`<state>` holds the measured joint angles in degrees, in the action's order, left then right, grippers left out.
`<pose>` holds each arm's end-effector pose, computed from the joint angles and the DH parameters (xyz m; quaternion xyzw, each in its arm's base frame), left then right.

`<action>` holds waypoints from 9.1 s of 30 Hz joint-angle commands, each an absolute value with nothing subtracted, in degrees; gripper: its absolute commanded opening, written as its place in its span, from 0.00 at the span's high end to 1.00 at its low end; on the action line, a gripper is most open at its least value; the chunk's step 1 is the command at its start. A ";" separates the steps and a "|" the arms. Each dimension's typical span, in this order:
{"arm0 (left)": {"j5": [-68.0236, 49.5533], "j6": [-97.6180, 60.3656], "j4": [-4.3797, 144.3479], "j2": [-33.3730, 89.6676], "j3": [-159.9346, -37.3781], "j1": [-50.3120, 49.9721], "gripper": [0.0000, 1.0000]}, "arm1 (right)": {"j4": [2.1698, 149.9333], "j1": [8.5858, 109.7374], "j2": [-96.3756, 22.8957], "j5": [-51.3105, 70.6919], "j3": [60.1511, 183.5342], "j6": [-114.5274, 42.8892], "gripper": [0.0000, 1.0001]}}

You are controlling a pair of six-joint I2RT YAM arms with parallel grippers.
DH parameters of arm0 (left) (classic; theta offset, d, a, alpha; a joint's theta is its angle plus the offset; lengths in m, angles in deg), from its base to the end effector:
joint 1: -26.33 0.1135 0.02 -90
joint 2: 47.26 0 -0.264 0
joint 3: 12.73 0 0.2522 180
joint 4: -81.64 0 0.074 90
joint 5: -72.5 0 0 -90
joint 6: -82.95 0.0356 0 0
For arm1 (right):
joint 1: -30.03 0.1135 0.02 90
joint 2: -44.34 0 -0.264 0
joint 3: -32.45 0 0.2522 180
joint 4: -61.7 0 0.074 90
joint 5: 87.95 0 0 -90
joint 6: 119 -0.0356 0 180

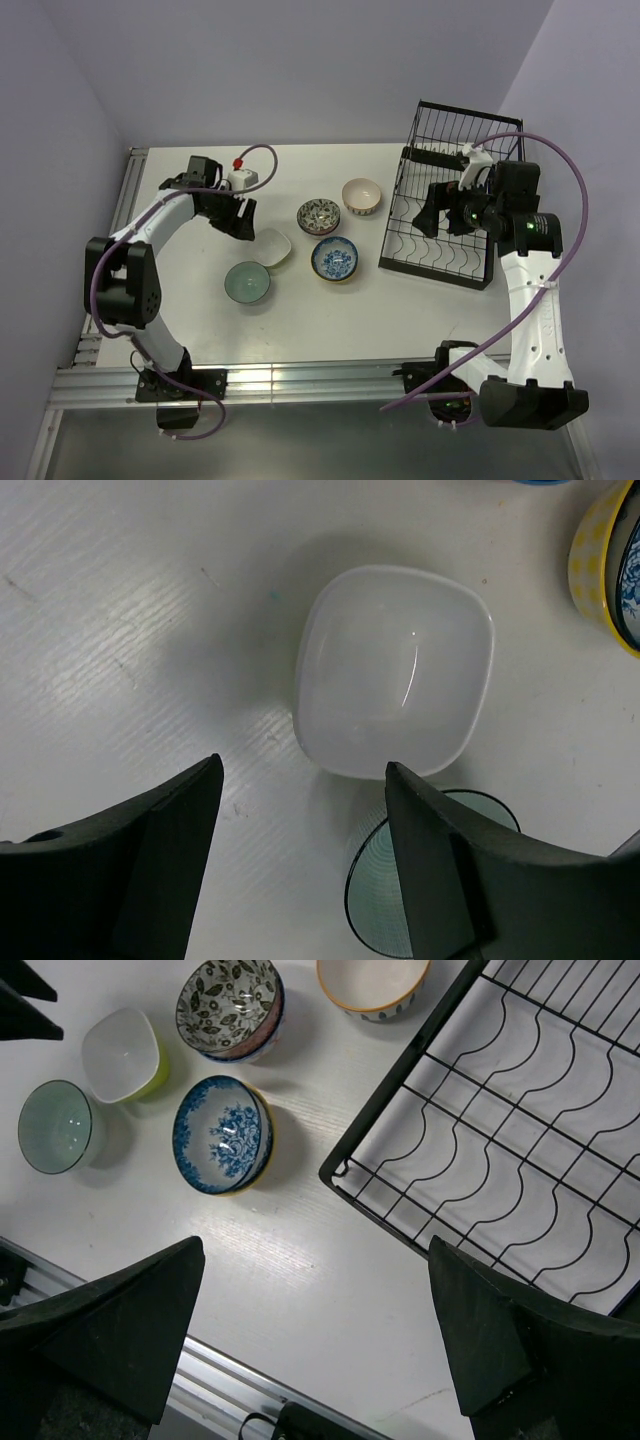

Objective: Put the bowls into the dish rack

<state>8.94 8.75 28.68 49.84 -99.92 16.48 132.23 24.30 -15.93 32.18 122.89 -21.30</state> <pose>0.3415 -0.0754 0.2378 0.2624 0.9108 -0.2102 0.2396 0.1878 -0.0009 0.4016 -0.1242 0.8744 0.1869 0.4301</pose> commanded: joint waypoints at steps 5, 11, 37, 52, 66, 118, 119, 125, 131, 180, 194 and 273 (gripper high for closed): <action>10.54 8.86 32.46 56.09 -104.88 14.20 0.32 | 131.71 25.02 -17.44 33.95 124.25 -22.59 0.00; 7.91 8.69 33.95 59.96 -105.77 12.27 0.35 | 131.62 25.02 -18.94 32.90 124.08 -22.77 0.00; 3.25 6.23 34.84 63.04 -106.29 8.93 0.77 | 132.06 25.11 -19.91 31.85 123.46 -22.23 0.00; 6.41 2.89 28.59 54.45 -119.56 9.10 1.00 | 124.85 25.11 -18.33 35.79 125.48 -26.64 0.00; -2.03 4.01 55.29 33.96 -110.97 7.26 1.00 | 120.72 25.46 -17.53 50.64 124.52 -27.60 0.00; -1.41 40.77 127.21 7.15 -54.96 -25.53 1.00 | 111.23 64.49 -19.90 45.73 123.46 -15.29 0.00; -1.41 40.59 127.12 6.97 -54.79 -25.61 1.00 | 110.53 64.49 -19.91 46.08 123.55 -15.64 0.00; -1.59 40.33 126.42 6.79 -54.35 -25.96 1.00 | 108.59 64.49 -21.31 46.61 126.10 -18.46 0.00; -2.38 39.54 125.63 7.23 -54.96 -26.05 1.00 | 109.12 64.49 -22.37 48.37 128.74 -19.69 0.02; -9.06 31.89 120.18 7.85 -58.74 -26.40 1.00 | 112.90 64.66 -23.86 46.88 125.22 -19.25 0.20; -8.71 31.71 118.52 7.58 -58.83 -26.40 1.00 | 110.96 64.66 -23.07 46.96 123.73 -18.81 0.65; -35.95 4.99 85.28 10.66 -74.83 -11.55 0.01 | 60.34 30.48 -24.47 14.87 78.72 51.85 1.00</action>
